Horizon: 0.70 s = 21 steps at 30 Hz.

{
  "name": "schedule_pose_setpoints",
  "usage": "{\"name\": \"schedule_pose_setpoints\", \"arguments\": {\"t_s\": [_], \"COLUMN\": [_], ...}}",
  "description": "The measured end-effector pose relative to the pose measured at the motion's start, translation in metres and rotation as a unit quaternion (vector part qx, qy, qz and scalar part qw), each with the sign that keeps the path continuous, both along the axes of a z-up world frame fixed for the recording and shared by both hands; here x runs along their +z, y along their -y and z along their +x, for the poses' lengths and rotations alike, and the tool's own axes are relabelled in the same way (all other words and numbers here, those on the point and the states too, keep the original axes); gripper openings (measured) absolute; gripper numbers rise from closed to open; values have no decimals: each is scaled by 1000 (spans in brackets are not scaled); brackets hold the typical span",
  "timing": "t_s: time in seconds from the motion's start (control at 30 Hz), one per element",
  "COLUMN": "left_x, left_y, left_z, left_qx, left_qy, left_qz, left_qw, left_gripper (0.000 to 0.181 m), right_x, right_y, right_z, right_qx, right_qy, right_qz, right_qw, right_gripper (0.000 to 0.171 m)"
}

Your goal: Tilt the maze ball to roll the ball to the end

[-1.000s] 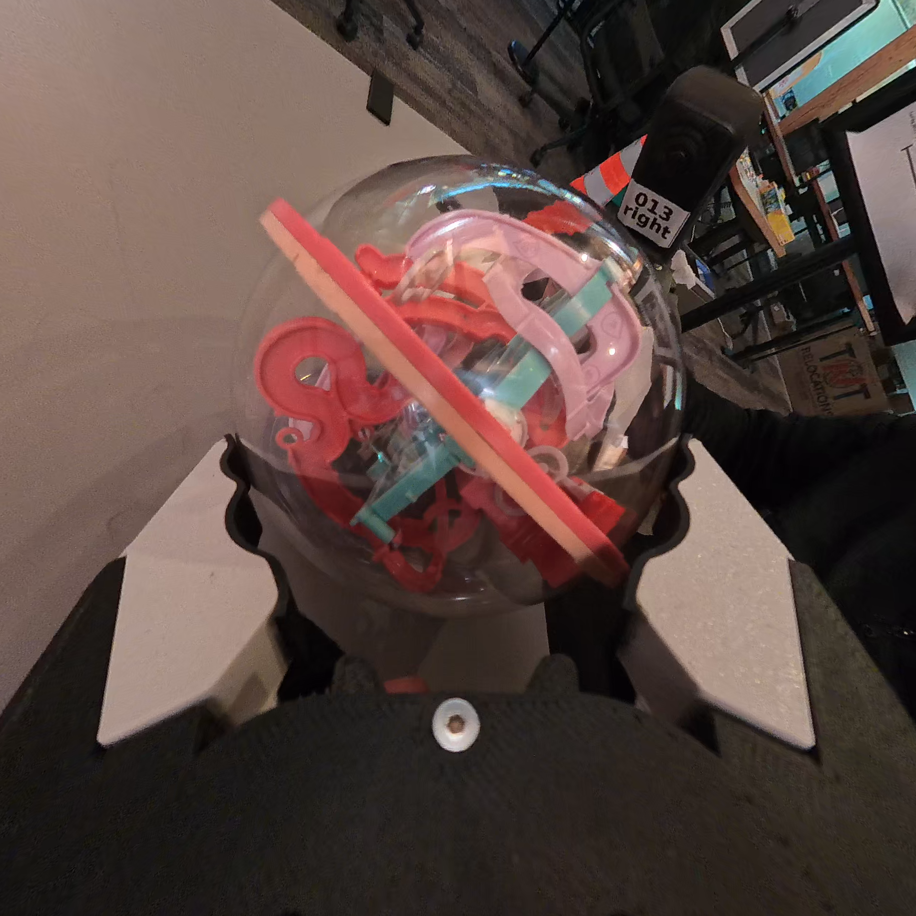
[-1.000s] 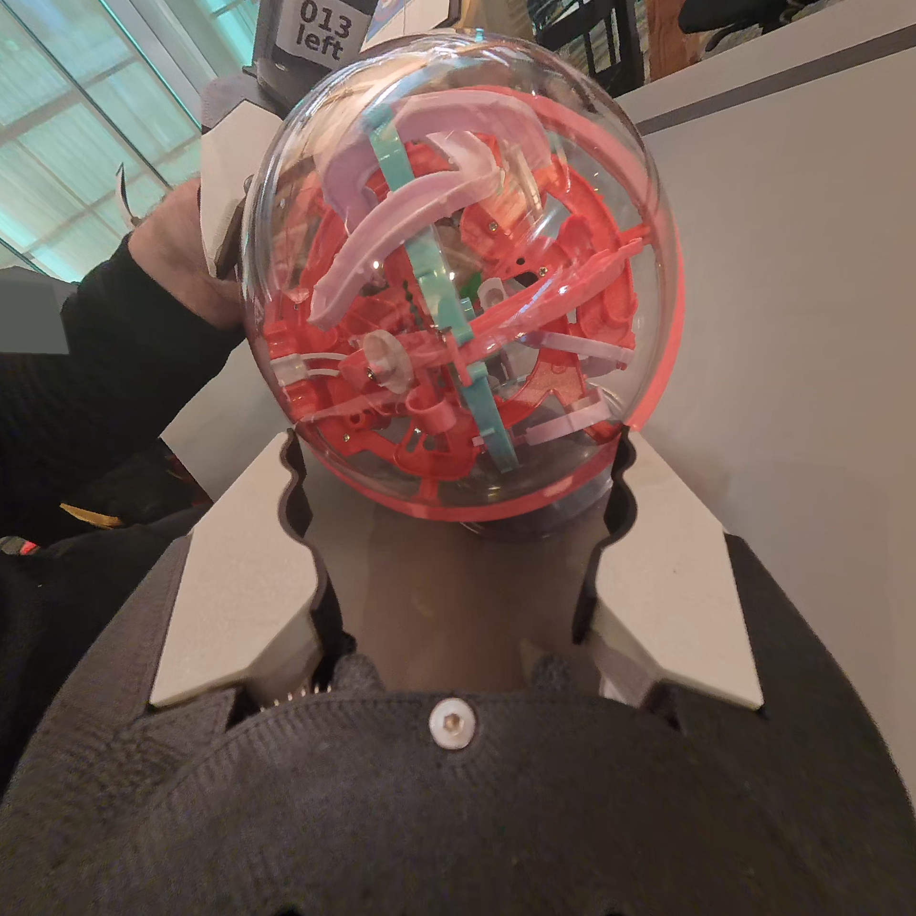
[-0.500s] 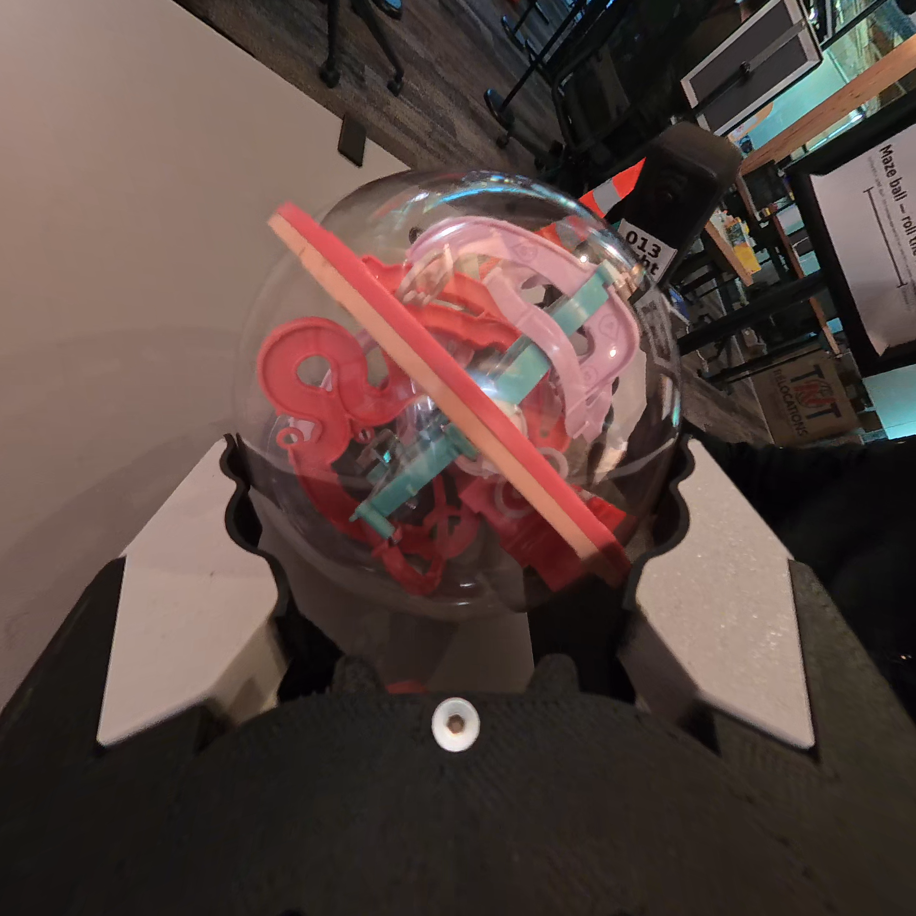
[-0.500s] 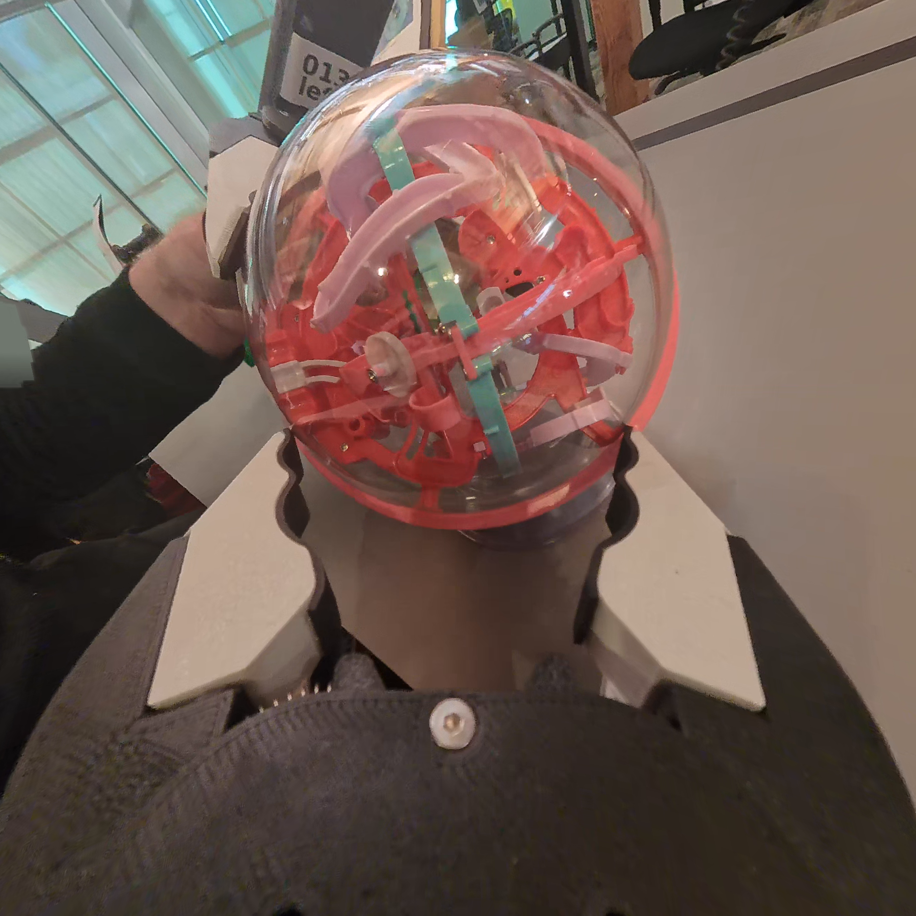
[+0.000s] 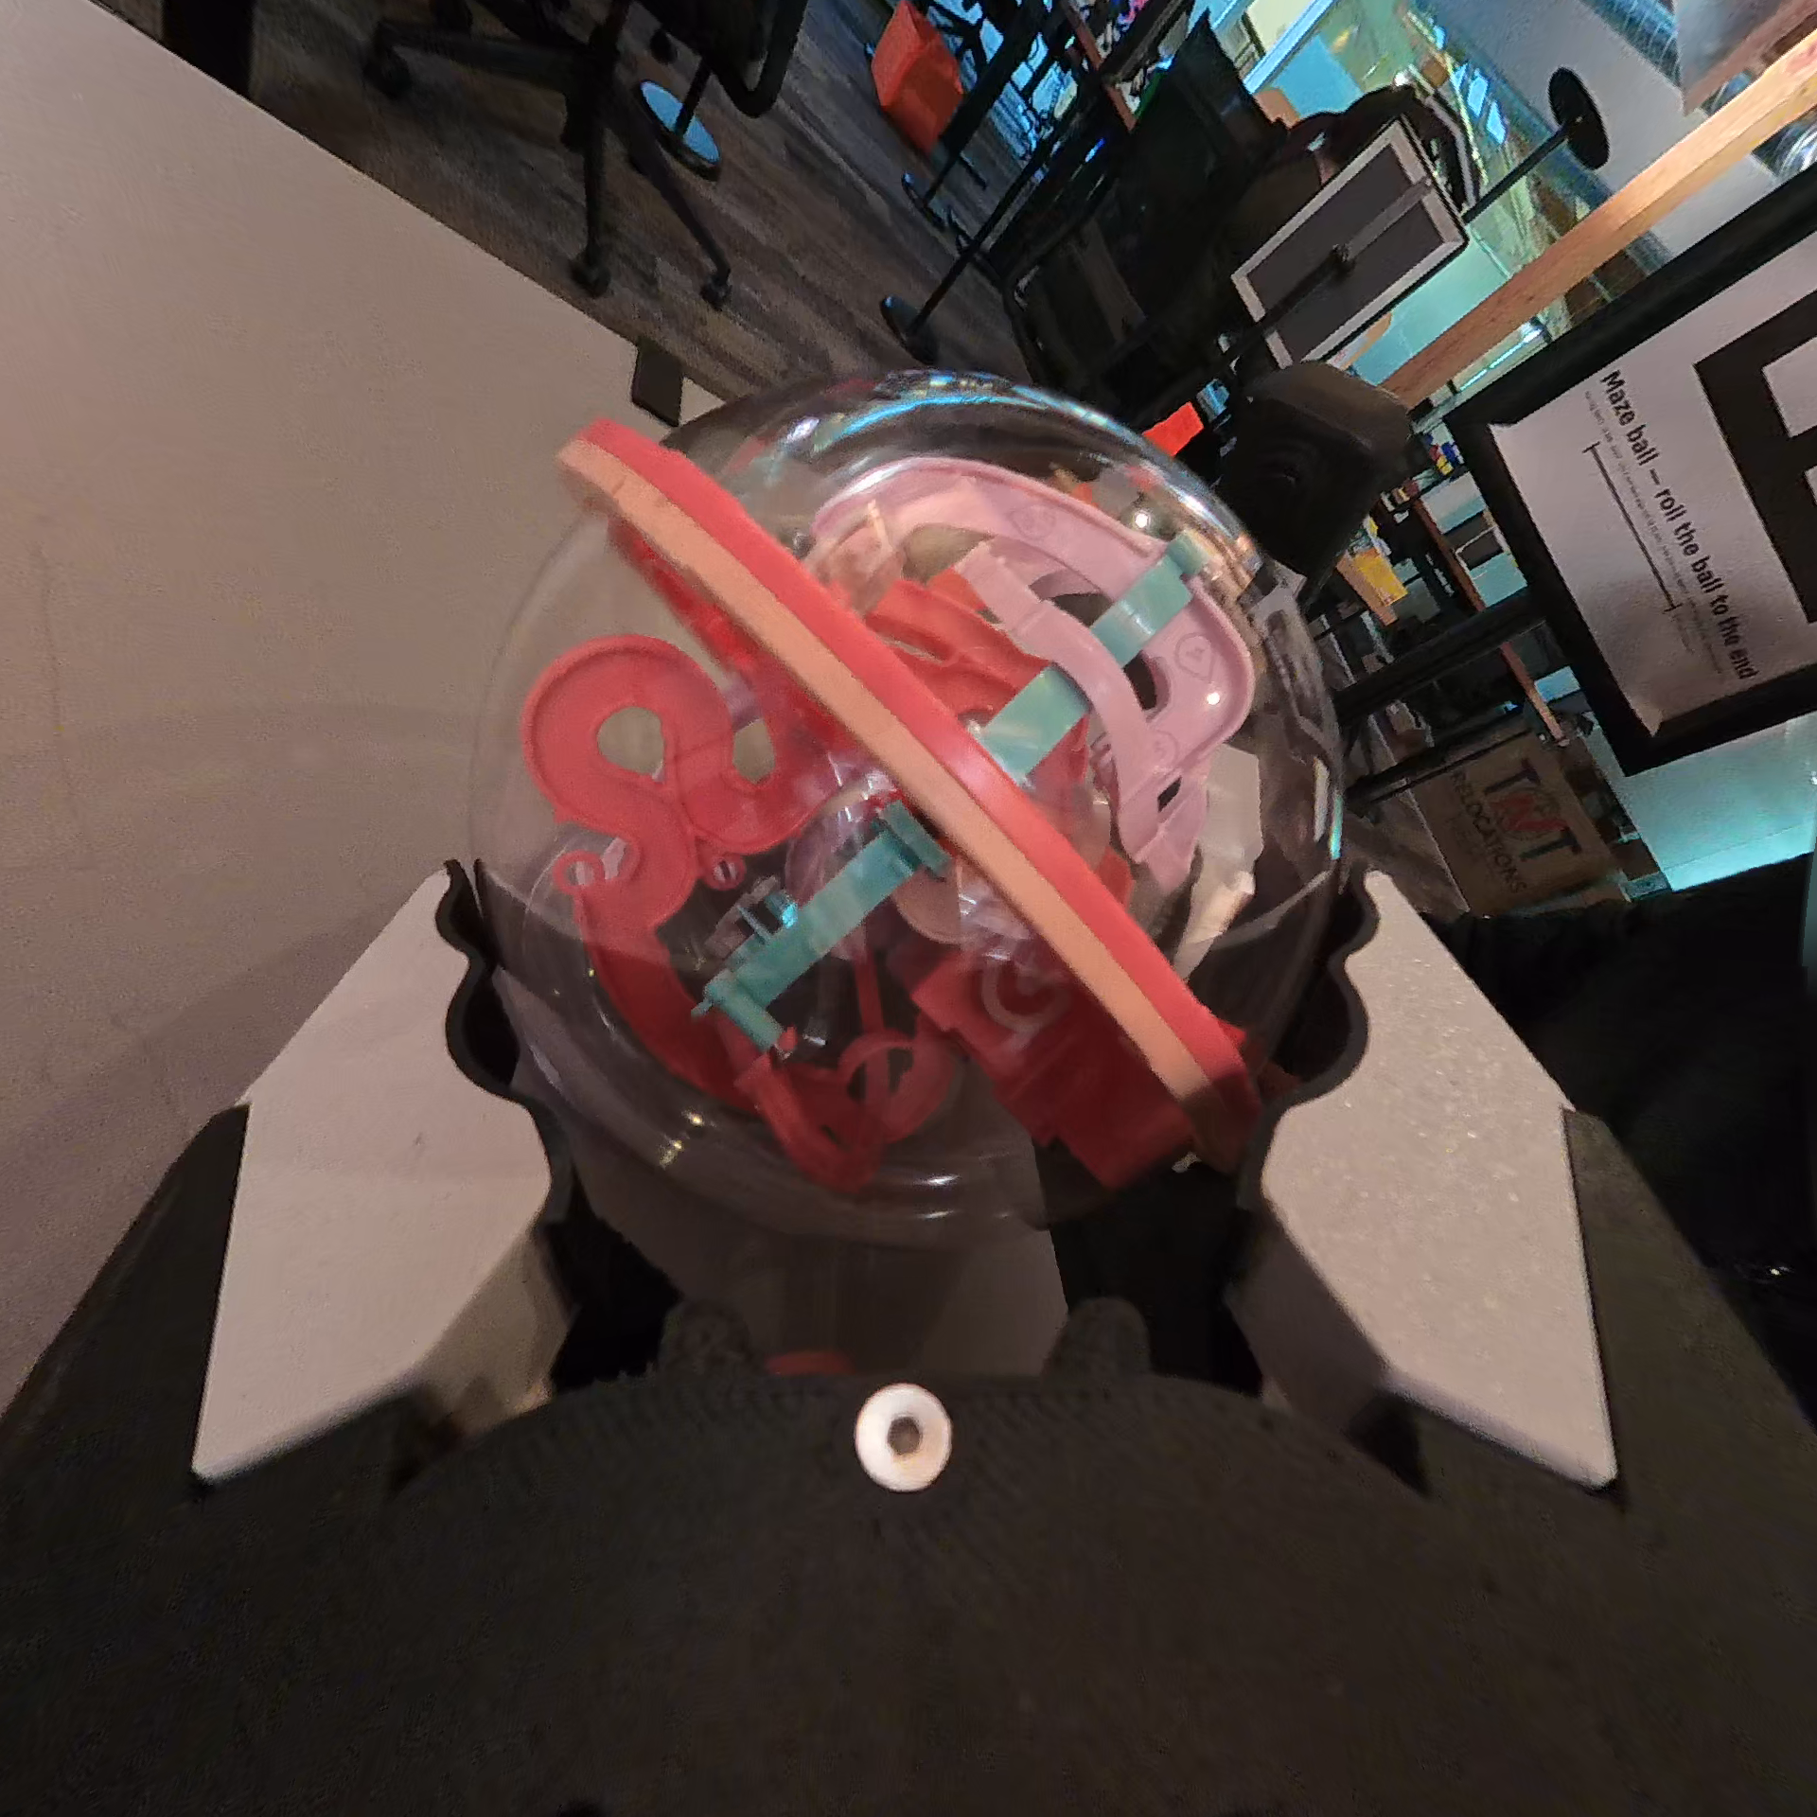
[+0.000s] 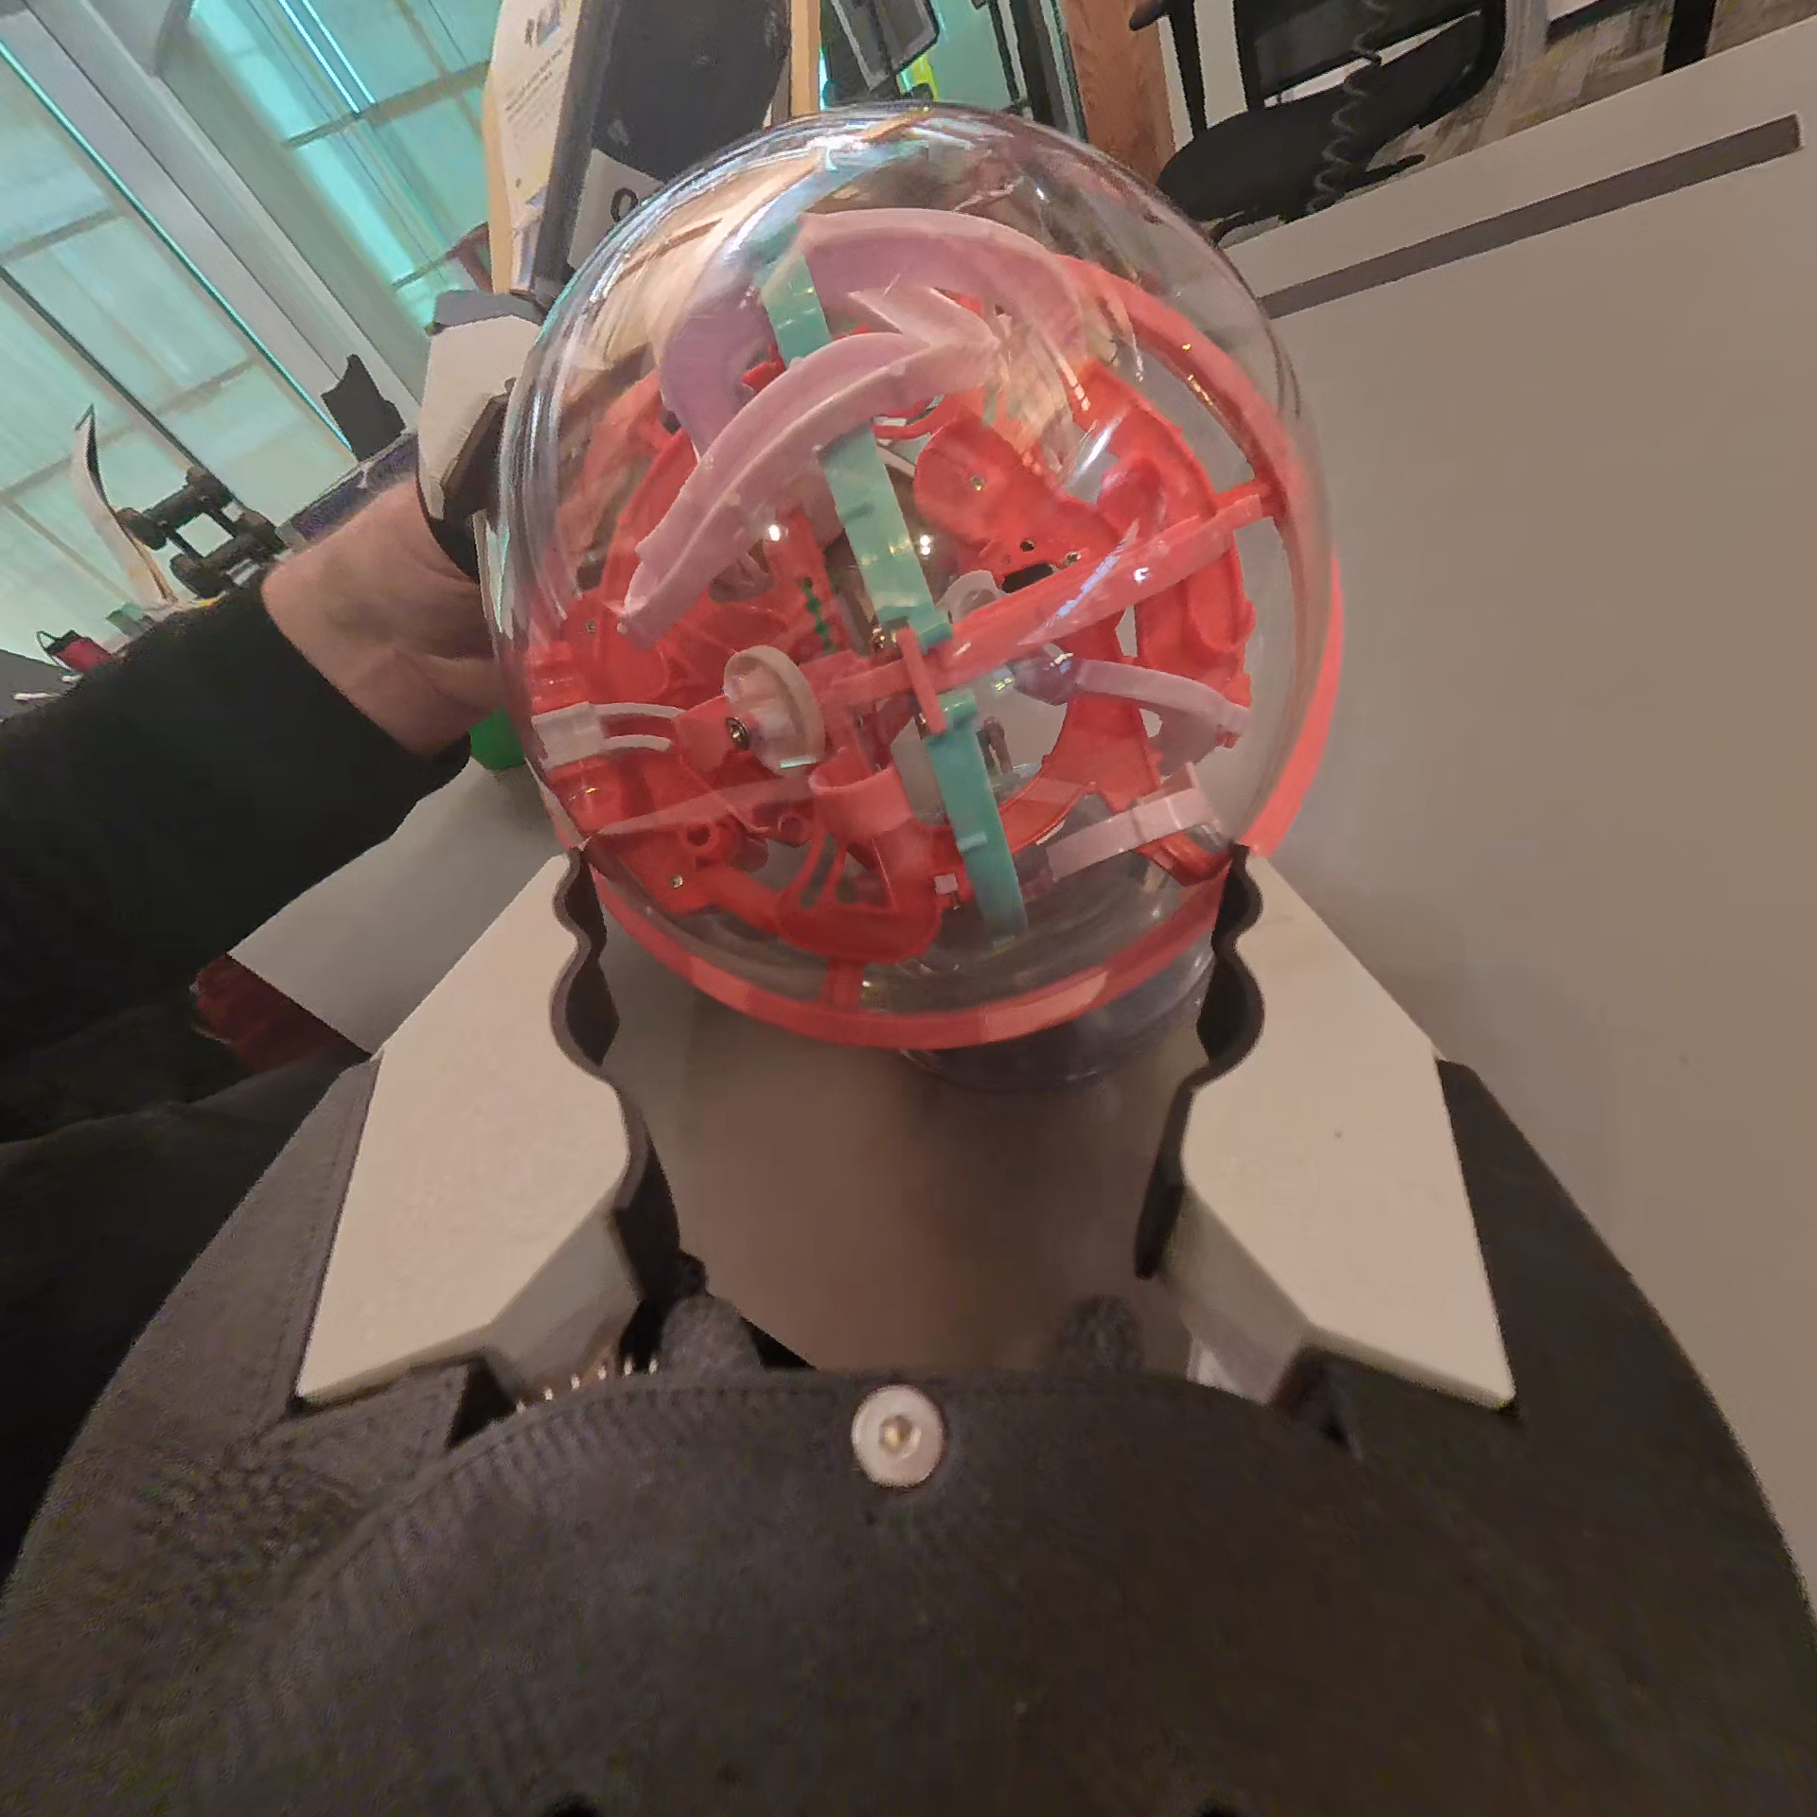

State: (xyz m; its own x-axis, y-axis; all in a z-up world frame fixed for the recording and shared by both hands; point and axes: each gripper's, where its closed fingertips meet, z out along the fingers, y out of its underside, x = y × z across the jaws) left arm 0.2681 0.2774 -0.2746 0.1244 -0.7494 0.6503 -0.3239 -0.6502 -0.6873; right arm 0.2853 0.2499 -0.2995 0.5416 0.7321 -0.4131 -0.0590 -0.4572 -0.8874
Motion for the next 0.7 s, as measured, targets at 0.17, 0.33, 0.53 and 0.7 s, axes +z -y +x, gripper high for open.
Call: {"name": "schedule_pose_setpoints", "arguments": {"t_s": [0.17, 0.33, 0.53, 0.7], "left_x": [1, 1, 2, 3], "left_y": [-1, -2, -3, -3], "left_z": [2, 2, 3, 3], "left_qx": [-3, -5, -9, -12], "left_qy": [24, 38, 49, 57], "left_qz": [9, 15, 33, 50], "left_qw": [1000, 999, 998, 997], "left_gripper": [158, 158, 158, 158], "right_x": [0, 0, -1, -2], "right_y": [-1, -1, -2, -3], "right_z": [1, 2, 2, 2], "right_qx": [-13, -20, -28, -34], "right_qy": [10, 14, 22, 29], "right_qz": [12, 20, 33, 44], "right_qw": [1000, 999, 999, 998], "right_gripper": [121, 121, 121, 121]}}
